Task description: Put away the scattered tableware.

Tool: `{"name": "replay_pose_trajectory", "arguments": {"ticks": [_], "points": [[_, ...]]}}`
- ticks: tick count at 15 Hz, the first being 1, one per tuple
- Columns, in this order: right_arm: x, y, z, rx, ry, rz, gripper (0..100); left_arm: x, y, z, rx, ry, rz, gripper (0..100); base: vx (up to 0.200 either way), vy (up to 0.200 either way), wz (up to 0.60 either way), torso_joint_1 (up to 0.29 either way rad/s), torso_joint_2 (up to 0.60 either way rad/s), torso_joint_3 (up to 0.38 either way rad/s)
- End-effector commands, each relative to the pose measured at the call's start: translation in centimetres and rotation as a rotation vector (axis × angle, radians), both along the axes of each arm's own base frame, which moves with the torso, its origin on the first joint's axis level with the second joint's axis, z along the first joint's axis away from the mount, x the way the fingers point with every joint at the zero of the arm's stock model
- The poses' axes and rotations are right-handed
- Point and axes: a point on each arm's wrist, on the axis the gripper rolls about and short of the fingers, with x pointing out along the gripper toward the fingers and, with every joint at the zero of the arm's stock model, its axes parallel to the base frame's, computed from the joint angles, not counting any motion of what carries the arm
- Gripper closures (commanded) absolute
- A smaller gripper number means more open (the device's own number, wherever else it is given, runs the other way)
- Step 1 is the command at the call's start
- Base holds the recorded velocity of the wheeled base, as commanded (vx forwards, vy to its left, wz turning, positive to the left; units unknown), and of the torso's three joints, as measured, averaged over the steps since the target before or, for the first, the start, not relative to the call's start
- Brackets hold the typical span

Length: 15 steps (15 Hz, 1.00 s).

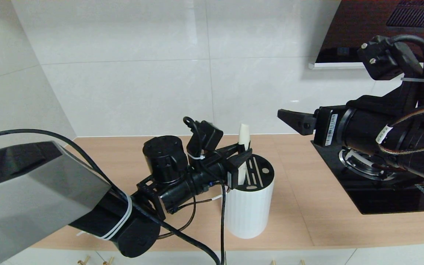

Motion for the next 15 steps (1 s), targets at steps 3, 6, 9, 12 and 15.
{"name": "replay_pose_trajectory", "arguments": {"ticks": [3, 6, 9, 12, 15], "points": [[0.0, 0.0, 0.0, 0.001, -0.001, 0.0, 0, 0.2, -0.1, -0.7, 0.016, 0.022, 0.004, 100, 0.0, 0.0, 0.0, 0.0, 0.0, 0.0], [0.0, 0.0, 0.0, 0.0, 0.0, 0.0, 0, 0.1, 0.0, 0.0, 0.002, 0.005, 0.028, 100, 0.0, 0.0, 0.0, 0.0, 0.0, 0.0], [0.0, 0.0, 0.0, 0.0, 0.0, 0.0, 0, -0.2, 0.2, 0.7, -0.009, -0.01, 0.033, 0, 0.0, 0.0, 0.0, 0.0, 0.0, 0.0], [0.0, 0.0, 0.0, 0.001, -0.001, 0.0, 0, -0.6, 0.3, 1.6, -0.023, -0.026, 0.043, 0, 0.0, 0.0, 0.0, 0.0, 0.0, 0.0], [-0.1, -0.1, 0.1, 0.003, -0.004, 0.0, 0, -2.1, 0.9, 3.4, -0.044, -0.05, 0.053, 0, 0.0, 0.0, 0.0, 0.0, 0.0, 0.0]]}}
